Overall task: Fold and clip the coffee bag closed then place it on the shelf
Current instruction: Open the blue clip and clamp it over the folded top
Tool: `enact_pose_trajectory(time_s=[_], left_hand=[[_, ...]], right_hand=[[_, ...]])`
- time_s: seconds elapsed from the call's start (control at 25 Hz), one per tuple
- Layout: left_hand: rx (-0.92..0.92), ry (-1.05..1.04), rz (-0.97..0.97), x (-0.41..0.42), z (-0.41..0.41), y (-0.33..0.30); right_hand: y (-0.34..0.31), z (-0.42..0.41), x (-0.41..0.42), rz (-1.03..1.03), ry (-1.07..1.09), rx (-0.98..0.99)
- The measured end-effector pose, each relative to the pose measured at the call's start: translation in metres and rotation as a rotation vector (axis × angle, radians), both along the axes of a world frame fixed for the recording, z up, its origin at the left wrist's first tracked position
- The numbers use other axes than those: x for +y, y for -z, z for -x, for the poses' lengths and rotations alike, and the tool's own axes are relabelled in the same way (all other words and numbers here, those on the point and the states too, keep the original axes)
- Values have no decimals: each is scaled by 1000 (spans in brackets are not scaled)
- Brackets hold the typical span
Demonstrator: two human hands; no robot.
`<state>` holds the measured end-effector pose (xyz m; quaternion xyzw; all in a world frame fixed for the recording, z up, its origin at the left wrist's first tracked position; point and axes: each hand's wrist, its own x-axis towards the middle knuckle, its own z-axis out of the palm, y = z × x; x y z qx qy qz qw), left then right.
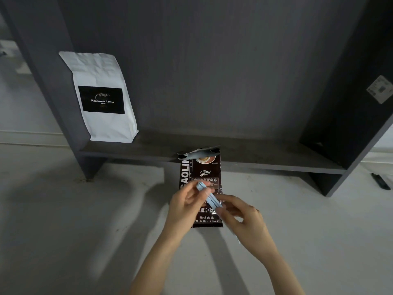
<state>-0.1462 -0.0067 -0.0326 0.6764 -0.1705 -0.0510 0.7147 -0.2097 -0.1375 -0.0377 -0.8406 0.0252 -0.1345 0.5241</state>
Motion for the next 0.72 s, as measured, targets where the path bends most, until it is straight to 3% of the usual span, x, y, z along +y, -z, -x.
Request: enact_pose_trajectory(time_s=[0.12,0.2,0.32,0.48,0.6,0.72], left_hand=[[110,-89,147,13,-8,-1],[159,-105,170,22,-12,2],[182,-53,74,29,-13,10],[170,75,-91,28,-9,18],[127,178,-190,19,-5,22],[11,214,-305,11,-3,25]], right_hand=[[-1,0,-3,-75,18,37],[-4,0,-3,-251,29,49],[-8,-1,-5,-492,126,1],[-11,-3,-6,-643,250,-21],[-11,-4,-5,-633,290,-49],[-7,-6,-5,-454,274,-85]])
